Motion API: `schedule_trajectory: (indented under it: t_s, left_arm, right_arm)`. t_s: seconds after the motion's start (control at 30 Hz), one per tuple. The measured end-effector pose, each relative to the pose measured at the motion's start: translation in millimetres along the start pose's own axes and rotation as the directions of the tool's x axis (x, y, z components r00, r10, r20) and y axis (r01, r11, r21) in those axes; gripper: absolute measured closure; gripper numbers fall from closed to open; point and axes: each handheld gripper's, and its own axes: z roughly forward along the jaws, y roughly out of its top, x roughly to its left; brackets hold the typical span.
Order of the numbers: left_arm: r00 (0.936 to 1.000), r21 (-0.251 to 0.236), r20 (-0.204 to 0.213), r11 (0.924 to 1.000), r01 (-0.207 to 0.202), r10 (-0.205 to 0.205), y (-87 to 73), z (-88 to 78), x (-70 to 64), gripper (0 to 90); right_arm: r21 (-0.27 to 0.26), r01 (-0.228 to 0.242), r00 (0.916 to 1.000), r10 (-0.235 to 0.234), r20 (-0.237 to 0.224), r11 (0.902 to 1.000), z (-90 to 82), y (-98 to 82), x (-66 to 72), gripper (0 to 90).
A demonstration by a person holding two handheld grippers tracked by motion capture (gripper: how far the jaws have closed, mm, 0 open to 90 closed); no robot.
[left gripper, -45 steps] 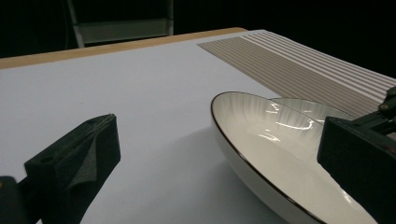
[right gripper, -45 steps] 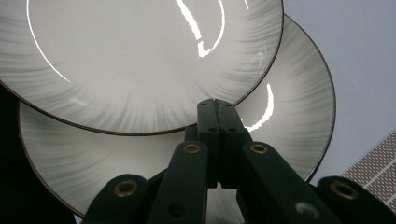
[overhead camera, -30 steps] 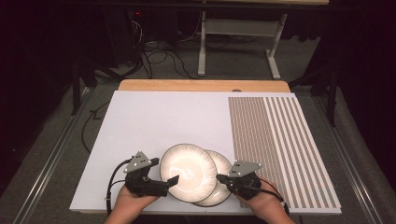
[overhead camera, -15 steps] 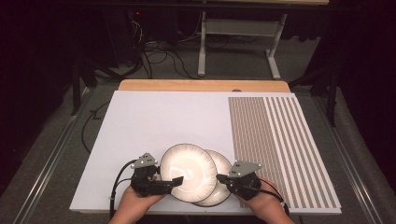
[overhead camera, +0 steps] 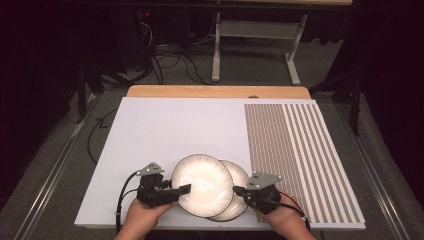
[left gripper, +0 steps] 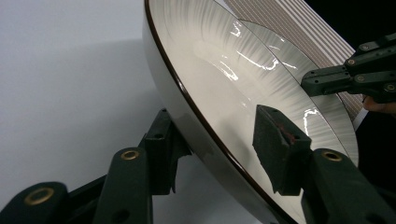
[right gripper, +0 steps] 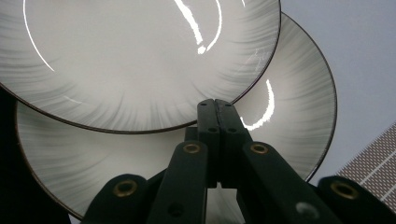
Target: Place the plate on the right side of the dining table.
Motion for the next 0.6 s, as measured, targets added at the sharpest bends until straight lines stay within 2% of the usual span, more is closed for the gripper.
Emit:
schedule_trajectory:
  t_s: [0.1,0.3,0.6]
  left_arm:
    - [0.9998,-0.002,0.001,0.9998,0.02,-0.02,0.2,-0.2,1.3,55.0]
    - [0.9998,-0.02,-0.007,0.9996,0.019,-0.019,0.9,-1.8,0.3,63.4]
    - [0.9985,-0.034,0.01,0.9979,0.055,-0.054,0.7,-3.2,4.3,66.9]
  right_arm:
    - [-0.008,-0.007,1.0,0.007,0.001,0.9999,-0.8,-0.3,-0.1,90.0]
    - [-0.024,-0.018,0.9998,0.018,0.004,0.9996,-5.1,-1.2,-1.6,90.0]
    - [-0.04,-0.01,0.9999,0.01,0.009,0.9991,-8.0,-2.0,-1.1,90.0]
